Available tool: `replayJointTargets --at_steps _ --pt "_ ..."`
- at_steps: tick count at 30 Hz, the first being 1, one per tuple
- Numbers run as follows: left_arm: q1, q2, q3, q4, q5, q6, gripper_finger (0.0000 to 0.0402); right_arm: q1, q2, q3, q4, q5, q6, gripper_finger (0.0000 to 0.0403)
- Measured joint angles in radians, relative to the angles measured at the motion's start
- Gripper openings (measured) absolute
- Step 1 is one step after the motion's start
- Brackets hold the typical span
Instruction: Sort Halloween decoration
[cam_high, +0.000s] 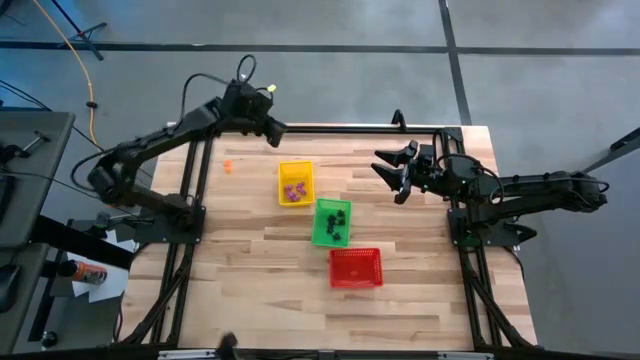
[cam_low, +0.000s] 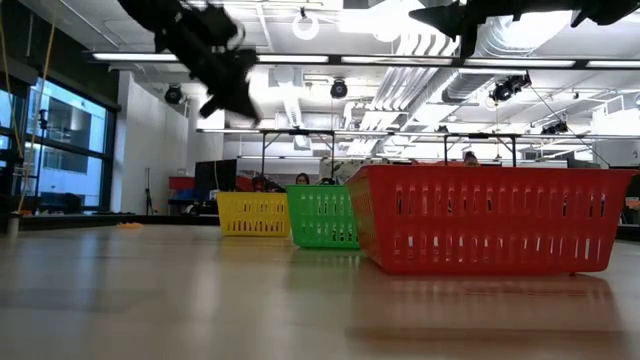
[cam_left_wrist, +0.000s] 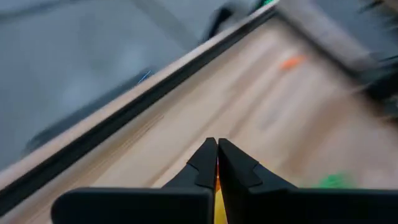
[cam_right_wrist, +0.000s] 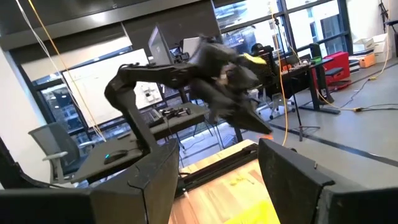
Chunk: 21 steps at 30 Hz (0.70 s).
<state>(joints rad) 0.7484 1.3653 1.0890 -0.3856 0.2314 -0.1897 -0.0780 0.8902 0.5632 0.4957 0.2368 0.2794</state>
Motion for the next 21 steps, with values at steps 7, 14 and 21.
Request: replayJointTargets --at_steps 7,14,21 --pt "-0.249 -0.165 -0.135 0.338 0.056 -0.132 0.0 0.0 0.0 0.0 -0.001 0.0 0.0 0.0213" --pt "-0.469 -0.318 -0.274 0.643 0.012 -0.247 0.0 0.0 0.0 0.0 0.029 -0.057 0.0 0.0213" --pt "-0.611 -0.44 -0.344 0.715 -0.034 -0.119 0.0 0.0 0.0 0.0 0.096 -0.126 -0.034 0.0213"
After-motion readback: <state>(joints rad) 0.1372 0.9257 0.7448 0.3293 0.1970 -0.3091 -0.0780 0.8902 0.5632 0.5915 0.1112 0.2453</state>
